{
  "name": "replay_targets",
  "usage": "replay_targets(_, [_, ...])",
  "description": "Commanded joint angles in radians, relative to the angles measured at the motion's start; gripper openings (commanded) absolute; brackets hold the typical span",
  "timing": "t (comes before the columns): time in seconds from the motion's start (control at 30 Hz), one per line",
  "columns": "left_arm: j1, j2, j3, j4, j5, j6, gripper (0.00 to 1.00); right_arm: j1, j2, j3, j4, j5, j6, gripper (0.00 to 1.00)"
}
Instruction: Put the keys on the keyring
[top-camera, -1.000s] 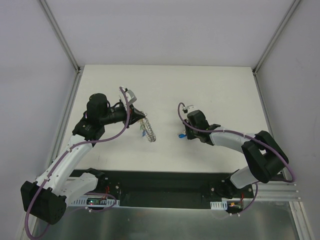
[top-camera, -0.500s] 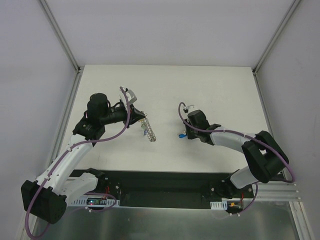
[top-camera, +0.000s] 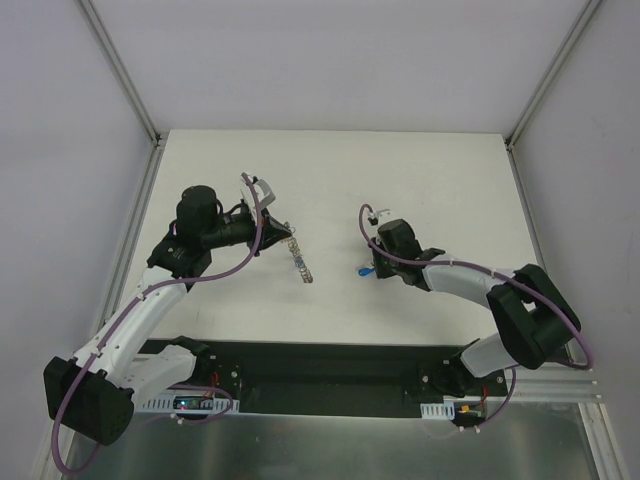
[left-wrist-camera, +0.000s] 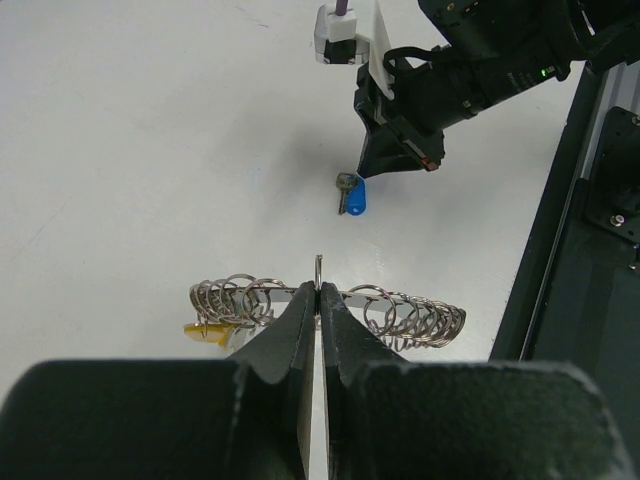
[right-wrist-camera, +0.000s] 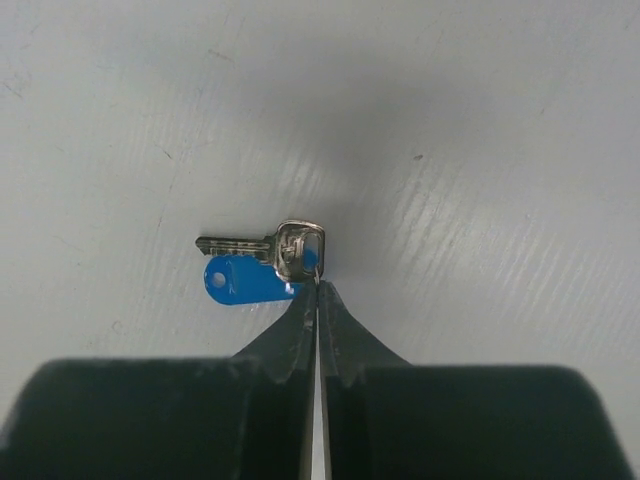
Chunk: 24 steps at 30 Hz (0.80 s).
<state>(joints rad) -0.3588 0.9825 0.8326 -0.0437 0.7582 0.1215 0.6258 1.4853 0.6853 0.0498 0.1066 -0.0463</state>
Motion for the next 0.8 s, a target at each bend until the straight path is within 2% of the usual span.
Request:
replay_targets(0.0, [0.001,-0.011,0.028,0.048,0.049,-0.003,0.00,-0.005,-0.065,-0.010,0.009,-0.033,-0.044,0.01])
replay_targets(0.2, [0.001,-0.010,0.051,0.048,0.101,0.018,0.00,-0.009,-0.198,0.019,-0.031,-0.097,-0.139,0.01])
replay_targets(0.43, [-0.005,0.008,0.111,0.048,0.217,0.066,0.00,-0.034,-0.382,0.159,-0.194,-0.315,-0.308,0.01])
replay_targets(0.57, [-0.038,0.021,0.158,0.021,0.251,0.102,0.00,-0.040,-0.428,0.279,-0.309,-0.464,-0.398,0.01])
replay_targets(0.77, [-0.109,0.054,0.237,0.005,0.256,0.150,0.00,-0.038,-0.453,0.419,-0.416,-0.643,-0.438,0.01])
